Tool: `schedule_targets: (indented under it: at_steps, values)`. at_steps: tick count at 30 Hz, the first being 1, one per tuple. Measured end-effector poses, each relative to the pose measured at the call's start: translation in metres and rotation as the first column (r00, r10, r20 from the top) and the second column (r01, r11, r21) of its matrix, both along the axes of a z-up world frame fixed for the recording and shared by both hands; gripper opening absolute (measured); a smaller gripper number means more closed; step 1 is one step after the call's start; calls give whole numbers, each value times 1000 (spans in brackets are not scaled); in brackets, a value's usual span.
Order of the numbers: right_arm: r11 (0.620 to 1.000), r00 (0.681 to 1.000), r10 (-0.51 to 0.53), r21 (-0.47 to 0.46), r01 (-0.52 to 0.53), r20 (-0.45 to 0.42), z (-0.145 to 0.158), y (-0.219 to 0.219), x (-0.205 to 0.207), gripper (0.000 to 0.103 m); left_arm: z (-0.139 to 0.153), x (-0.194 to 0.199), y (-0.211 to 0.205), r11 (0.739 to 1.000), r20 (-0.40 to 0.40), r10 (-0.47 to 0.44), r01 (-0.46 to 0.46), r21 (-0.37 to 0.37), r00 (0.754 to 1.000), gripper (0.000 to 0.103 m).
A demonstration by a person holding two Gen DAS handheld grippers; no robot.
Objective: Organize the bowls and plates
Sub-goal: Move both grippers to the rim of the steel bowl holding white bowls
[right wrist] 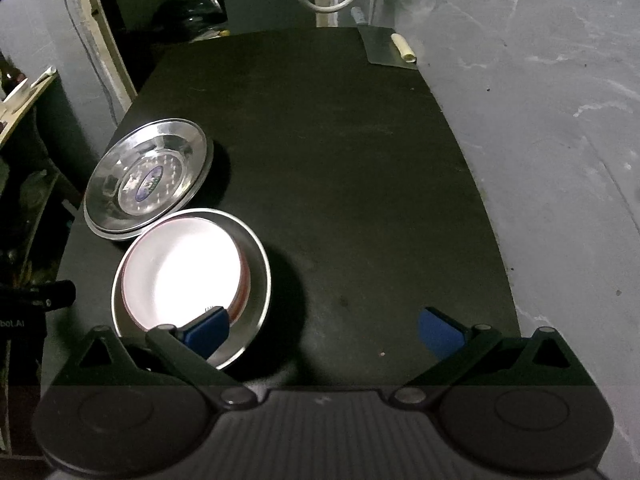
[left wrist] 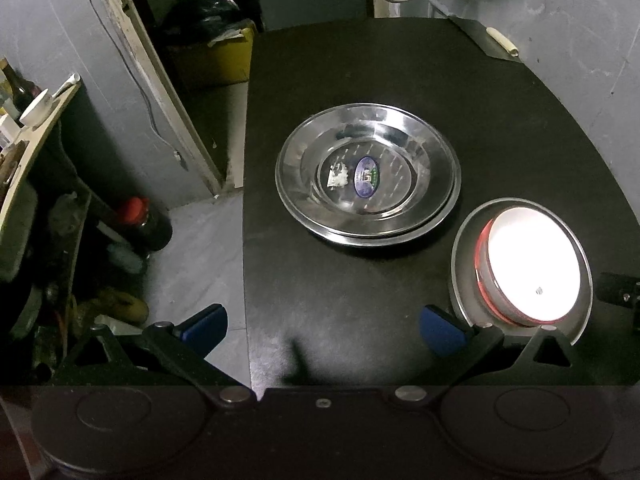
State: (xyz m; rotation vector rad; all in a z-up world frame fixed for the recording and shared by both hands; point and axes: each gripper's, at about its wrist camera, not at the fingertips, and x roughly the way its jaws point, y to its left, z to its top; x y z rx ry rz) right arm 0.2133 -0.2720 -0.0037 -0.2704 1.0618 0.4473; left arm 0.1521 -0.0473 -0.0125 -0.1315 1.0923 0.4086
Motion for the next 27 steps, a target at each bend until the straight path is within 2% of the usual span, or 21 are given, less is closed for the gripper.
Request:
schedule_targets:
  at_steps: [10,17,27]
  values:
    - [998,1000,5,65,-5,3,1,-11,10,103,9,7,-6,999,71,-4,7,-49,997,102]
    - [997,1000,3,71,-3,-8,-3,-14,13,103,-3,15,-10,999,-1,-7,7,-33,1000,102]
    - [998,998,8,64,-4,-56,-18,-14,19,103,-12,26,-11,999,-27,-4,3,-40,1000,102]
